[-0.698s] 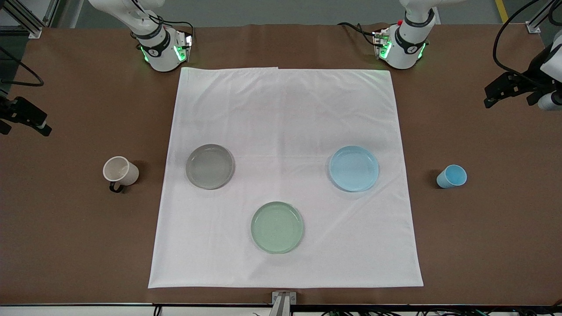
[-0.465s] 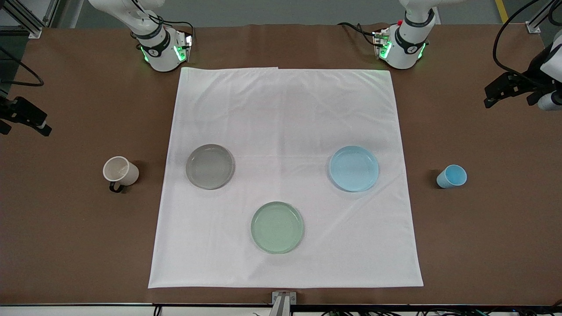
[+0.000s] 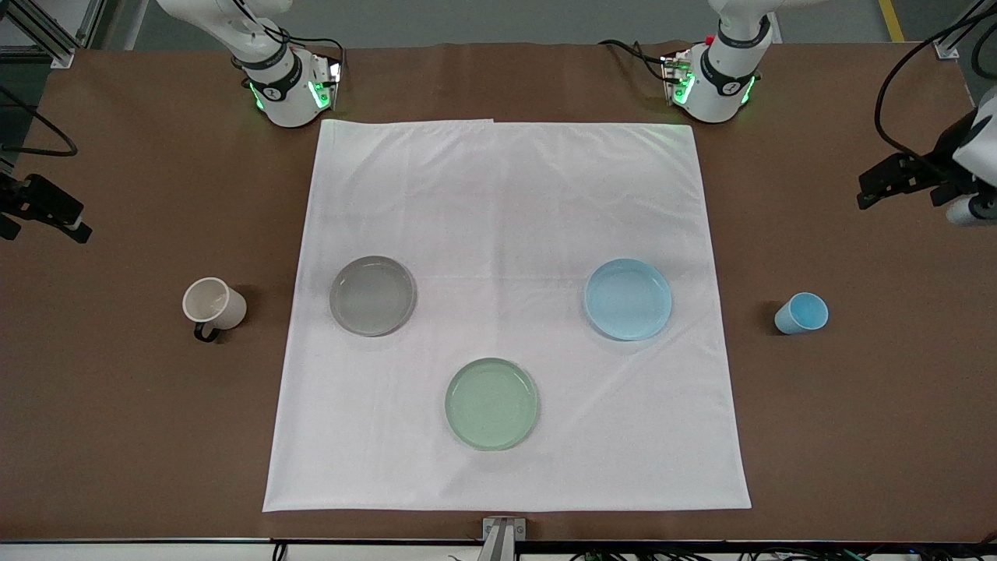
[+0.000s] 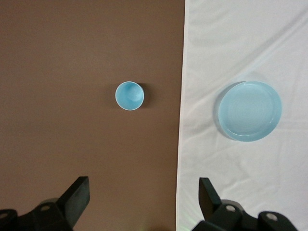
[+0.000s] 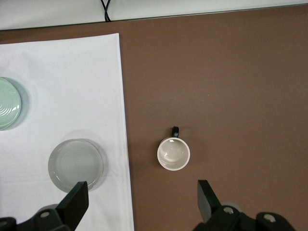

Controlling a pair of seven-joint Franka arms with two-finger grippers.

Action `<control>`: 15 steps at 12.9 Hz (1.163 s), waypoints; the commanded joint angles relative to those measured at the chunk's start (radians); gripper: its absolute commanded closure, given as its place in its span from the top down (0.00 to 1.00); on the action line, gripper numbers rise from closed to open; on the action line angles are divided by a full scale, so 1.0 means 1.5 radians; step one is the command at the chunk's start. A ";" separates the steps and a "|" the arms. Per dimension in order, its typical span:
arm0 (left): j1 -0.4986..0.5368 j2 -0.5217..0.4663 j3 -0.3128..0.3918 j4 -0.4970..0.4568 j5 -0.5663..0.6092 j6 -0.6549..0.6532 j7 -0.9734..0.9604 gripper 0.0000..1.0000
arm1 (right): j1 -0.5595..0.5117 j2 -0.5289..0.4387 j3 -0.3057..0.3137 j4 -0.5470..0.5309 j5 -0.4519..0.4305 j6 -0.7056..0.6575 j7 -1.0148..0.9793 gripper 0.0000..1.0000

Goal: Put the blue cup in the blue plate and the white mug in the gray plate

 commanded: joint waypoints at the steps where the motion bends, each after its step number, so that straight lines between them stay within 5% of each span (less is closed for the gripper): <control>1: 0.006 0.032 0.001 -0.070 0.052 0.092 0.005 1.00 | 0.000 0.033 0.007 0.011 0.002 -0.007 0.006 1.00; 5: 0.084 0.090 -0.001 -0.211 0.056 0.293 -0.001 1.00 | -0.004 0.101 0.008 -0.013 -0.001 -0.007 0.000 1.00; 10: 0.138 0.177 -0.001 -0.285 0.055 0.478 0.002 0.96 | -0.041 0.286 0.008 -0.016 0.001 0.158 -0.086 1.00; 13: 0.139 0.227 -0.001 -0.287 0.055 0.527 0.001 0.81 | -0.059 0.368 0.008 -0.039 0.006 0.277 -0.144 1.00; 15: 0.140 0.239 -0.001 -0.288 0.055 0.528 -0.003 0.57 | -0.063 0.370 0.008 -0.108 0.007 0.358 -0.146 1.00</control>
